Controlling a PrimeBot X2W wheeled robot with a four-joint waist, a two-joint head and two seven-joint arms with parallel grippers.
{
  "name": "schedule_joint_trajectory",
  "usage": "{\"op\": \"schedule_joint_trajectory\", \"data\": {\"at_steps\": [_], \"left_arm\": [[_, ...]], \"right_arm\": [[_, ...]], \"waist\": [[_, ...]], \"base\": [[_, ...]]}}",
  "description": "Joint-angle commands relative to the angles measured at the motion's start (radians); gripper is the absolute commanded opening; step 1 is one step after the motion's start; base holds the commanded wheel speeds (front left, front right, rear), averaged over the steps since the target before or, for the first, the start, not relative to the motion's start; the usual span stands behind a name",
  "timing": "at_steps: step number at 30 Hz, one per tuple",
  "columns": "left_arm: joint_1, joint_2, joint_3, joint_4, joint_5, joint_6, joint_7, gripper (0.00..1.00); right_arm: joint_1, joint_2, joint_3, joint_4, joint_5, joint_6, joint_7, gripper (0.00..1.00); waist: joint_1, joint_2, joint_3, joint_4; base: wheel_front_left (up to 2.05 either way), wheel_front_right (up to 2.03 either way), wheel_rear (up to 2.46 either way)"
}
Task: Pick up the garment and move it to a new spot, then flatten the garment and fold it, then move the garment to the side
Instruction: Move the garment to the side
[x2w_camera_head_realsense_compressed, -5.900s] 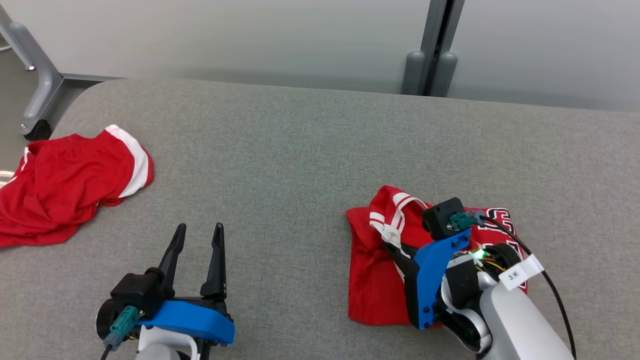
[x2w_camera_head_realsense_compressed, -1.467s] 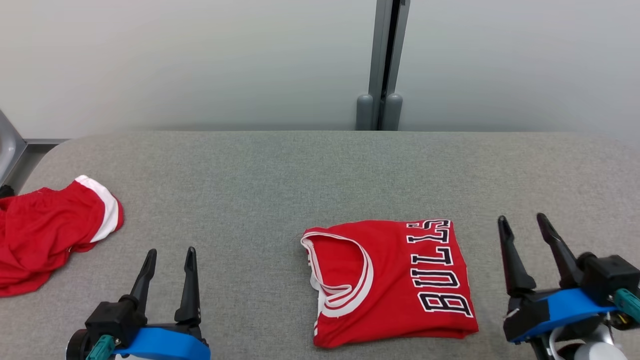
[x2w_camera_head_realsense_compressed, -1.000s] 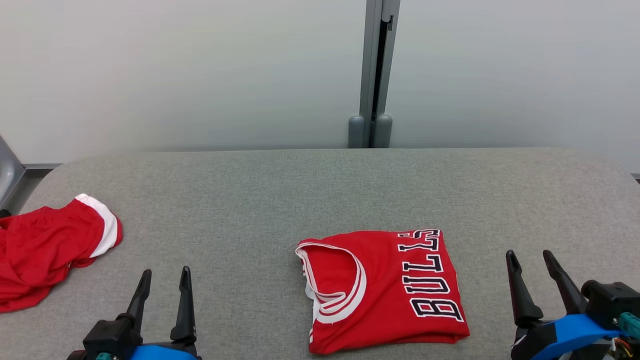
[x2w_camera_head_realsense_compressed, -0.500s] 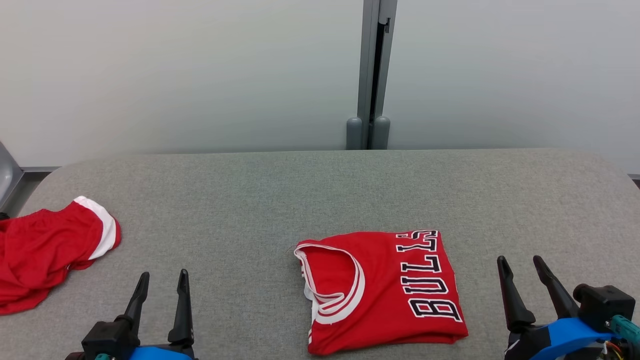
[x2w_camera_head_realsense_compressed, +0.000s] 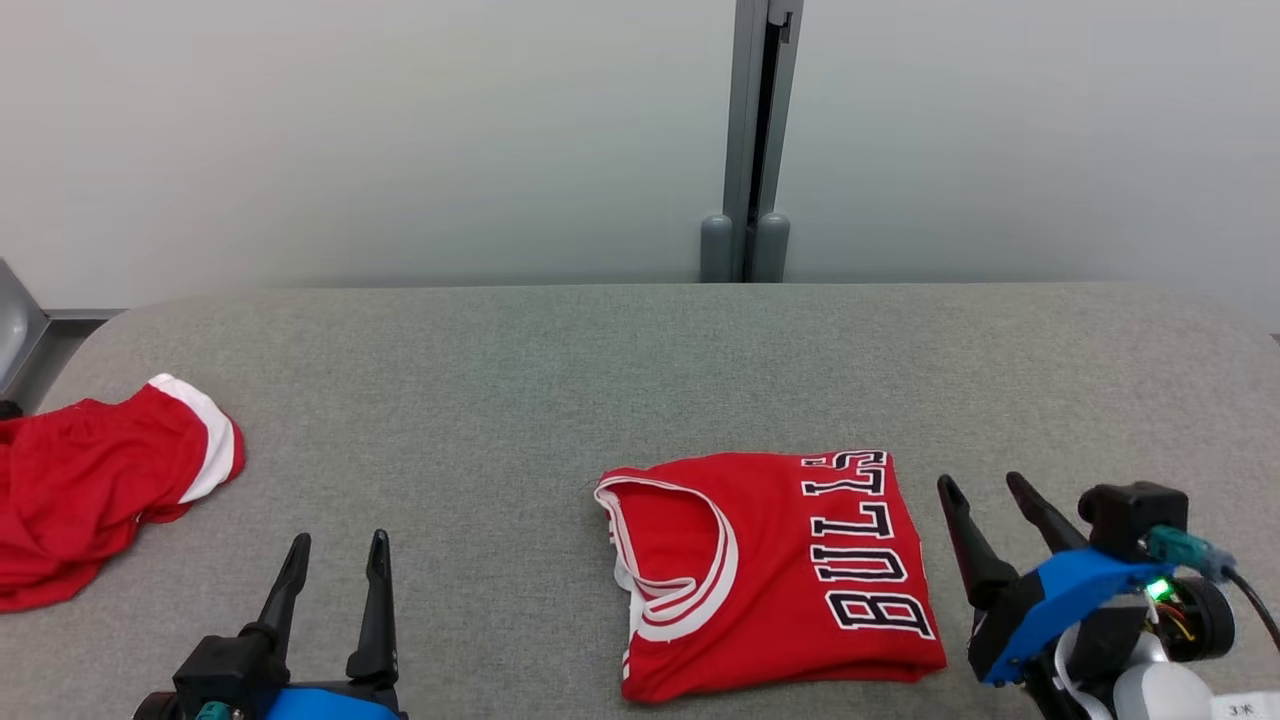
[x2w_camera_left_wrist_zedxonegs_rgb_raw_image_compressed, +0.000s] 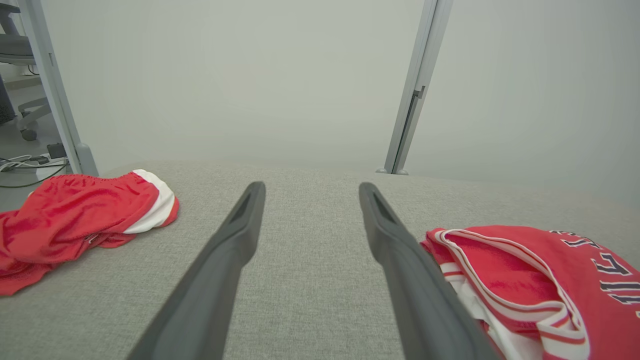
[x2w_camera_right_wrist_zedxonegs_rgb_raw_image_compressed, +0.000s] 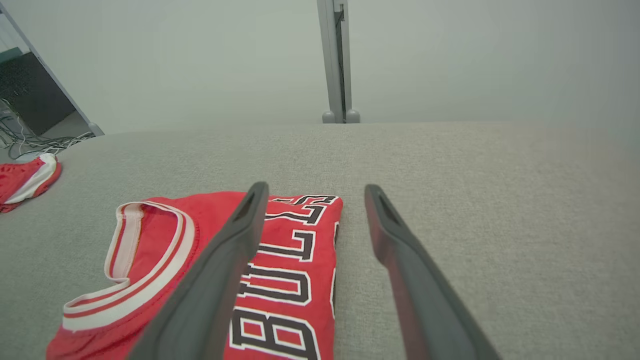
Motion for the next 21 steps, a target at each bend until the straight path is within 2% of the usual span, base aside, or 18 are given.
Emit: {"op": "schedule_joint_trajectory", "data": {"at_steps": [1,8,16,21], "left_arm": [[-0.019,0.000,-0.003,-0.006,0.007,-0.001,-0.002,1.00],[-0.045,0.003,-0.019,-0.020,0.008,-0.009,0.005,1.00],[-0.062,0.015,-0.023,-0.038,0.008,-0.012,0.009,1.00],[-0.063,0.016,-0.027,-0.044,0.006,-0.013,0.009,1.00]], "right_arm": [[-0.040,-0.002,-0.002,0.027,-0.003,0.000,0.036,1.00],[-0.143,-0.002,-0.035,0.239,-0.014,0.000,0.170,1.00],[-0.207,-0.003,-0.073,0.423,-0.048,0.000,0.171,1.00],[-0.228,-0.003,-0.056,0.489,-0.034,0.000,0.169,1.00]], "waist": [[-0.0001,0.0000,0.009,0.012],[-0.0001,0.0000,0.039,0.063],[-0.0001,0.0000,0.087,0.097],[-0.0001,0.0000,0.098,0.104]], "base": [[0.00,0.00,0.00],[0.00,0.00,0.00],[0.00,0.00,0.00],[0.00,0.00,0.00]]}}
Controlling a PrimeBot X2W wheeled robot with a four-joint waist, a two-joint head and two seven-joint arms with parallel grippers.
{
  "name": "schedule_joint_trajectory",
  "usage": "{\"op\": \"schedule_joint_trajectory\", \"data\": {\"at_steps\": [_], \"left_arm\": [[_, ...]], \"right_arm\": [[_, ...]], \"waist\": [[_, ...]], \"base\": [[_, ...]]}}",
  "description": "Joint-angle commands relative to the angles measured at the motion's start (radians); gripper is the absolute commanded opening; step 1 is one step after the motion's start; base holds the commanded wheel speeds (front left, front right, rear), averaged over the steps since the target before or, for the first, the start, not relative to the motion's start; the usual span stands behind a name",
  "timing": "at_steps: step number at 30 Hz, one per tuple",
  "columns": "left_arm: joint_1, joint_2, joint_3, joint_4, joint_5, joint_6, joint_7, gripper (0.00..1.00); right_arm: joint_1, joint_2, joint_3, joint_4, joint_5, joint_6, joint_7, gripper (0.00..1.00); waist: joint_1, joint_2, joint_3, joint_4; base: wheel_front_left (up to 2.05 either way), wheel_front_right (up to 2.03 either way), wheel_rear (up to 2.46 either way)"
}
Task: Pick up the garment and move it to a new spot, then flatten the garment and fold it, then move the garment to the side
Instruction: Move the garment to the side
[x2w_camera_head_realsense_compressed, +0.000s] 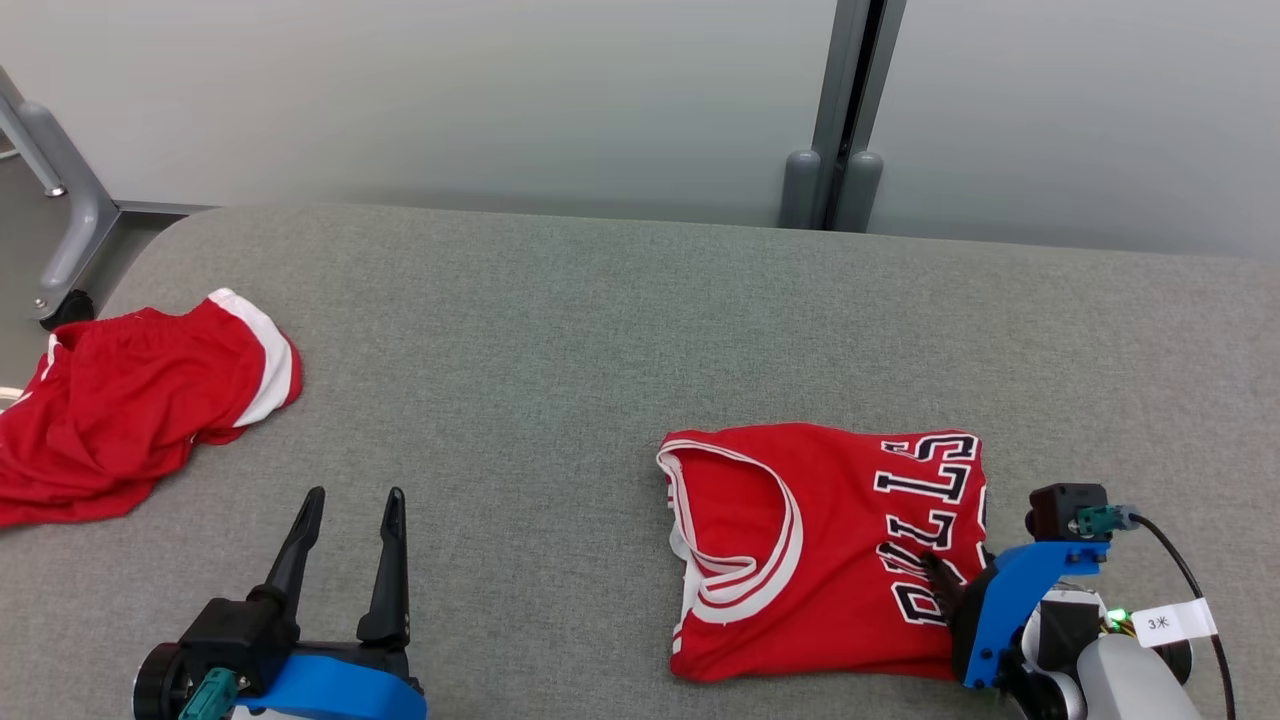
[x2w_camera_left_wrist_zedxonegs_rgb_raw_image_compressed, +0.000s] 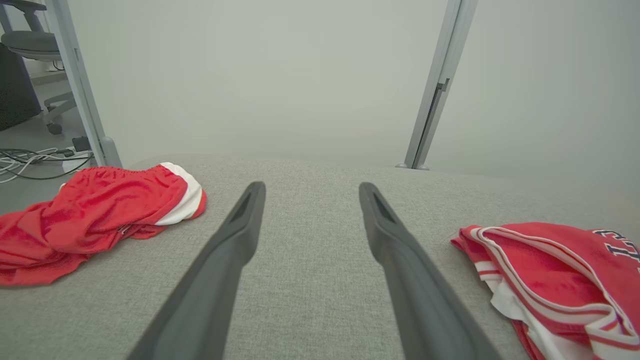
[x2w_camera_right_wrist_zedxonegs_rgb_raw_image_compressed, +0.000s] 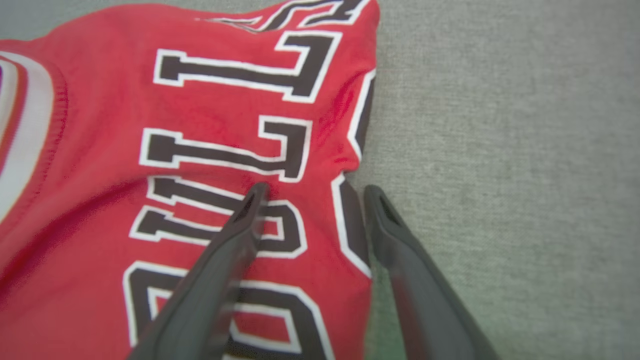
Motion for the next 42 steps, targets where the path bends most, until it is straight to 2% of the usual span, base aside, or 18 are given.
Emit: {"op": "schedule_joint_trajectory", "data": {"at_steps": [1,4,5,6,13,17,21,24,27,35,39,42], "left_arm": [[-0.011,0.003,0.000,-0.006,-0.001,-0.001,-0.001,1.00],[-0.011,0.001,-0.004,-0.010,-0.002,-0.001,-0.002,1.00],[-0.011,0.000,-0.005,-0.011,-0.002,-0.001,-0.002,1.00],[-0.013,-0.001,-0.007,-0.012,-0.002,-0.001,-0.003,1.00],[-0.037,-0.016,-0.014,-0.042,0.000,-0.004,-0.006,1.00],[-0.066,-0.021,-0.011,-0.077,0.010,-0.009,-0.010,1.00],[-0.114,-0.027,-0.002,-0.118,0.022,-0.015,-0.012,1.00],[-0.148,-0.029,0.000,-0.141,0.034,-0.024,-0.012,1.00],[-0.198,-0.031,0.010,-0.181,0.057,-0.030,-0.013,1.00],[-0.248,-0.004,0.014,-0.253,0.097,-0.043,-0.013,1.00],[-0.258,0.019,0.020,-0.309,0.110,-0.036,0.002,1.00],[-0.253,0.032,0.023,-0.350,0.117,-0.032,0.016,1.00]], "right_arm": [[-0.012,-0.002,0.005,0.014,0.006,0.000,0.007,1.00],[-0.014,-0.001,0.037,0.055,0.016,0.000,0.038,0.97],[-0.014,-0.001,0.055,0.060,0.023,0.000,0.045,0.45],[-0.017,-0.004,0.080,0.064,0.028,0.001,0.055,0.00],[-0.114,-0.122,0.235,-0.004,0.025,0.000,0.024,0.00],[-0.229,-0.203,0.334,-0.064,0.022,0.000,0.021,0.00],[-0.383,-0.298,0.381,-0.108,0.036,0.000,0.016,0.00],[-0.480,-0.363,0.376,-0.107,0.023,0.000,-0.010,0.00],[-0.579,-0.436,0.314,-0.084,0.001,0.000,-0.060,0.00],[-0.646,-0.500,0.166,-0.006,-0.065,0.000,-0.158,0.00],[-0.668,-0.543,0.128,0.013,-0.130,0.000,-0.204,0.00],[-0.674,-0.574,0.138,0.023,-0.180,0.000,-0.239,0.00]], "waist": [[-0.0001,-0.0002,0.002,0.001],[-0.0001,-0.0002,0.006,0.003],[-0.0001,-0.0002,0.008,0.004],[-0.0001,-0.0002,0.010,0.005],[-0.0001,-0.0002,0.060,-0.001],[-0.0001,-0.0002,0.140,-0.020],[-0.0001,-0.0002,0.238,-0.053],[-0.0001,-0.0002,0.301,-0.082],[-0.0001,-0.0002,0.377,-0.128],[-0.0001,-0.0002,0.493,-0.199],[-0.0001,-0.0002,0.534,-0.220],[-0.0001,-0.0002,0.548,-0.229]], "base": [[0.00,0.00,0.00],[0.00,0.00,0.00],[0.00,0.00,0.00],[0.00,0.00,0.00],[0.00,0.00,0.00],[0.00,0.00,0.00],[0.00,0.00,0.00],[0.00,0.00,0.00],[0.00,0.00,0.00],[0.00,0.00,0.00],[0.00,0.00,0.00],[0.00,0.00,0.00]]}}
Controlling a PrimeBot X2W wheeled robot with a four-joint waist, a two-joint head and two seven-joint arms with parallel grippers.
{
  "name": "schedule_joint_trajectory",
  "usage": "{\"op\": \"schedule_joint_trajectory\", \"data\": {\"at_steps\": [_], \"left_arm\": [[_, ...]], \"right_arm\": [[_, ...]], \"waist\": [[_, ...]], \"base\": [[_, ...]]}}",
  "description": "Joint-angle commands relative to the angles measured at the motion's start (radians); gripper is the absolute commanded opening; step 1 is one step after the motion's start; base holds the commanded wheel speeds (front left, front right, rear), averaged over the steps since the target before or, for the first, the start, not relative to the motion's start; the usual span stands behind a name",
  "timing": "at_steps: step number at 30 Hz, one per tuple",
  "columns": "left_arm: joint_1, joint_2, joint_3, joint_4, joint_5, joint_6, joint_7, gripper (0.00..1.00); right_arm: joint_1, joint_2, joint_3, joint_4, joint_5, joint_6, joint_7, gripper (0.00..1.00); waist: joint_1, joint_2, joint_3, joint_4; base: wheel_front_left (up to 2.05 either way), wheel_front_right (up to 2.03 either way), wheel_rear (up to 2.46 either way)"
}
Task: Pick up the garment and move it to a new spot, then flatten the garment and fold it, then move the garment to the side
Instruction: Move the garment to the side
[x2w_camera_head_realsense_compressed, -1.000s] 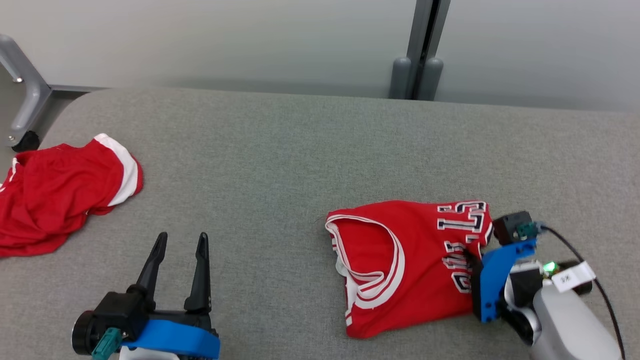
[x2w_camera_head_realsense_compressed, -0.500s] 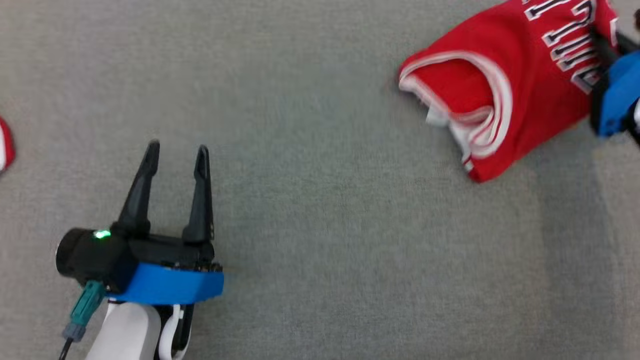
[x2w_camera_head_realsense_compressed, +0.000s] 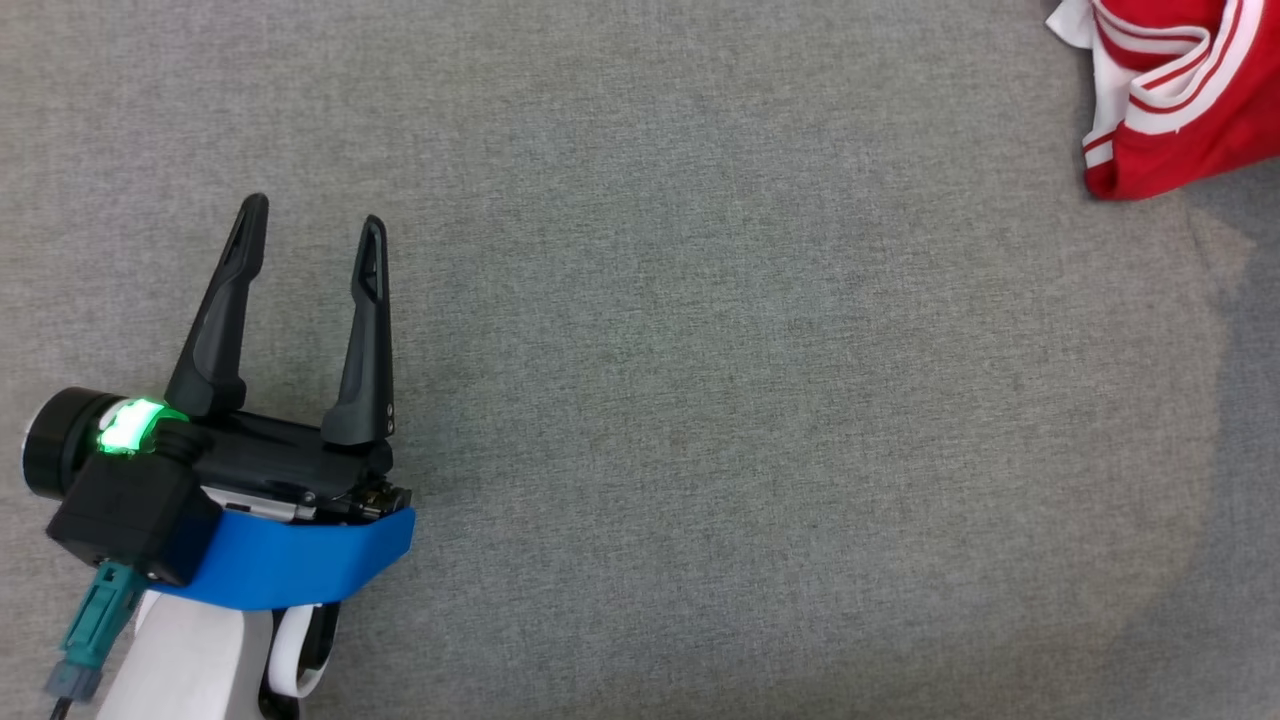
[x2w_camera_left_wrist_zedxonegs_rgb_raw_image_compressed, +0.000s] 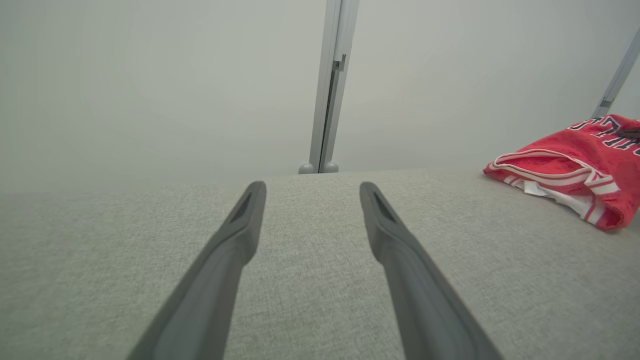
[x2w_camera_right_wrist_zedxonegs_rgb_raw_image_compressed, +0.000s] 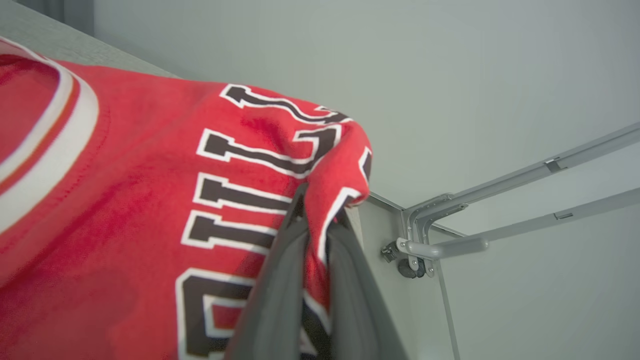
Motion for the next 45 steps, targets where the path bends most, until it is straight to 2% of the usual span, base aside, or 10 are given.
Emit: {"op": "schedule_joint_trajectory", "data": {"at_steps": [1,12,17,18,19,20,31,36,40,45], "left_arm": [[-0.006,0.009,0.002,-0.017,0.009,0.006,0.006,1.00],[0.031,0.038,0.007,-0.098,0.009,0.018,0.040,1.00],[0.037,0.043,0.003,-0.100,0.005,0.022,0.046,1.00],[0.037,0.042,0.002,-0.100,0.004,0.022,0.046,1.00],[0.035,0.042,0.001,-0.098,0.003,0.022,0.045,1.00],[0.033,0.041,-0.002,-0.095,0.001,0.020,0.044,1.00],[0.023,0.002,-0.031,0.001,-0.021,0.004,0.006,1.00],[0.056,-0.015,-0.030,0.085,-0.035,0.006,-0.010,1.00],[0.092,-0.037,-0.021,0.161,-0.060,0.002,-0.019,1.00],[0.141,-0.064,-0.022,0.263,-0.074,-0.009,-0.026,1.00]], "right_arm": [[-0.021,-0.013,0.009,0.004,-0.014,0.000,-0.014,0.00],[-0.045,-0.106,0.049,-0.034,-0.156,-0.001,-0.055,0.00],[-0.035,-0.117,0.029,-0.053,-0.172,-0.001,-0.042,0.00],[-0.031,-0.123,0.027,-0.059,-0.186,-0.001,-0.044,0.20],[-0.027,-0.127,0.024,-0.063,-0.199,-0.001,-0.044,0.49],[-0.024,-0.126,0.012,-0.067,-0.206,-0.001,-0.047,1.00],[0.075,-0.041,-0.059,-0.064,-0.181,0.000,-0.144,1.00],[0.193,0.061,-0.049,-0.088,-0.098,0.000,-0.191,1.00],[0.360,0.191,-0.038,-0.166,0.010,0.000,-0.176,1.00],[0.577,0.248,-0.023,-0.323,0.105,0.000,-0.118,1.00]], "waist": [[-0.0002,-0.0004,0.003,-0.004],[-0.0002,-0.0004,0.023,-0.015],[-0.0002,-0.0004,0.026,-0.007],[-0.0002,-0.0004,0.027,-0.006],[-0.0002,-0.0004,0.027,-0.004],[-0.0002,-0.0004,0.026,0.000],[-0.0002,-0.0004,-0.094,0.060],[-0.0002,-0.0004,-0.194,0.078],[-0.0002,-0.0004,-0.298,0.086],[-0.0002,-0.0004,-0.425,0.106]], "base": [[0.00,0.00,0.00],[0.00,0.00,0.00],[0.00,0.00,0.00],[0.00,0.00,0.00],[0.00,0.00,0.00],[0.00,0.00,0.00],[0.00,0.00,0.00],[0.00,0.00,0.00],[0.00,0.00,0.00],[0.00,0.00,0.00]]}}
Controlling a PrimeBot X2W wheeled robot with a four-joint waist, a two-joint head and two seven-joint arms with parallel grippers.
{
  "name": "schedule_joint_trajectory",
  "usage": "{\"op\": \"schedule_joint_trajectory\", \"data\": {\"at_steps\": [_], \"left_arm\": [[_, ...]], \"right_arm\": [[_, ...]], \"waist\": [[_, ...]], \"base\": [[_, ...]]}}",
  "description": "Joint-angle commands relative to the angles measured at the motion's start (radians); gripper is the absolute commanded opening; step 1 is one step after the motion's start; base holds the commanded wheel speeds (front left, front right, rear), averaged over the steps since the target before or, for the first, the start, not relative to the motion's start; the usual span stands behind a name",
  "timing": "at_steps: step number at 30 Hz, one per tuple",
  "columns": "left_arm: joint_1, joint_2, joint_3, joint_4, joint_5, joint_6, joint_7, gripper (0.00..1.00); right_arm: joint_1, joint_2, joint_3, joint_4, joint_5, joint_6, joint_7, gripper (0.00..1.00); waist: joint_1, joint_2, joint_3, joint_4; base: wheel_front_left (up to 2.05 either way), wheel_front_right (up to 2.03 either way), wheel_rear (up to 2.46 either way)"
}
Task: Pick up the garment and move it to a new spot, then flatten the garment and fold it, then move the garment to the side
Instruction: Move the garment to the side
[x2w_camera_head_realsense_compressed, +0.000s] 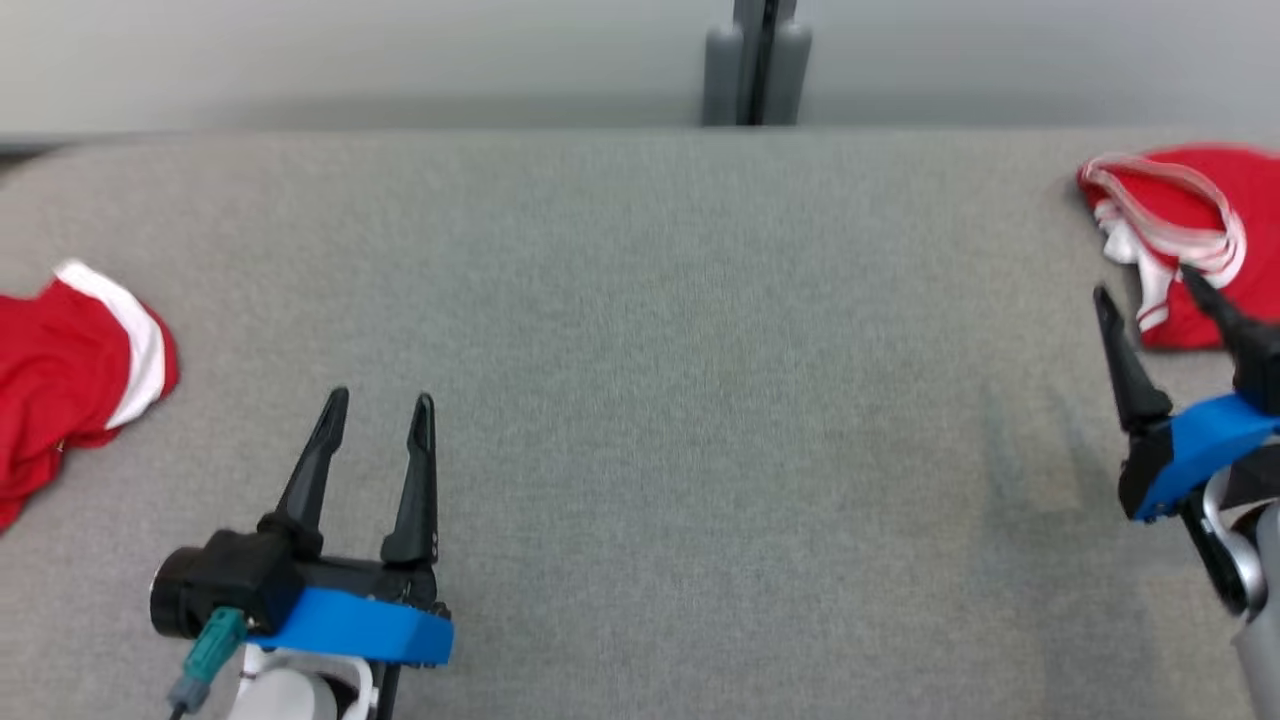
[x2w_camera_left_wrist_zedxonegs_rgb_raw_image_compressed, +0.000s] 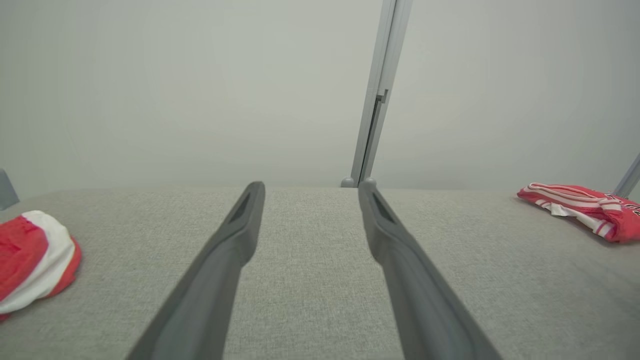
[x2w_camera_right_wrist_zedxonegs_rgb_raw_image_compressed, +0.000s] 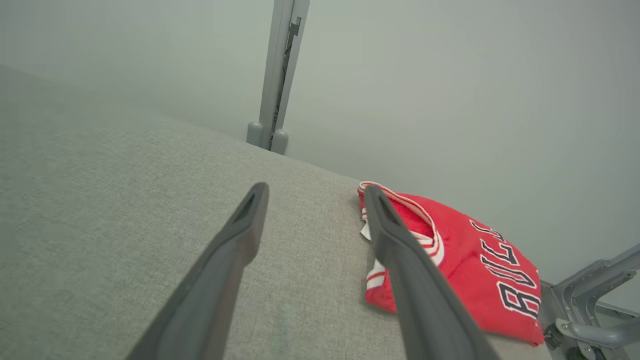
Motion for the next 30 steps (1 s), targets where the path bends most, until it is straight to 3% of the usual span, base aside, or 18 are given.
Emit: {"op": "schedule_joint_trajectory", "data": {"at_steps": [1,7,15,20,30], "left_arm": [[0.008,-0.001,0.004,0.010,0.000,-0.005,-0.005,1.00],[0.059,-0.023,0.034,0.091,-0.008,0.004,-0.006,1.00],[0.134,-0.042,0.067,0.128,0.003,-0.002,-0.006,1.00],[0.165,-0.048,0.080,0.123,0.018,-0.002,-0.007,1.00],[0.195,-0.075,0.094,0.130,0.043,-0.014,-0.007,1.00]], "right_arm": [[0.037,0.013,-0.006,-0.019,0.008,0.000,0.004,1.00],[0.218,0.120,-0.037,-0.185,0.038,0.000,0.000,1.00],[0.379,0.278,-0.130,-0.302,-0.016,0.000,-0.034,1.00],[0.441,0.319,-0.140,-0.344,-0.034,0.000,-0.036,1.00],[0.524,0.331,-0.122,-0.343,-0.008,0.000,-0.025,1.00]], "waist": [[0.0004,0.0003,-0.035,-0.021],[0.0004,0.0003,-0.125,-0.025],[0.0004,0.0003,-0.213,-0.040],[0.0004,0.0003,-0.242,-0.045],[0.0004,0.0003,-0.277,-0.047]], "base": [[0.00,0.00,0.00],[0.00,0.00,0.00],[0.00,0.00,0.00],[0.00,0.00,0.00],[0.00,0.00,0.00]]}}
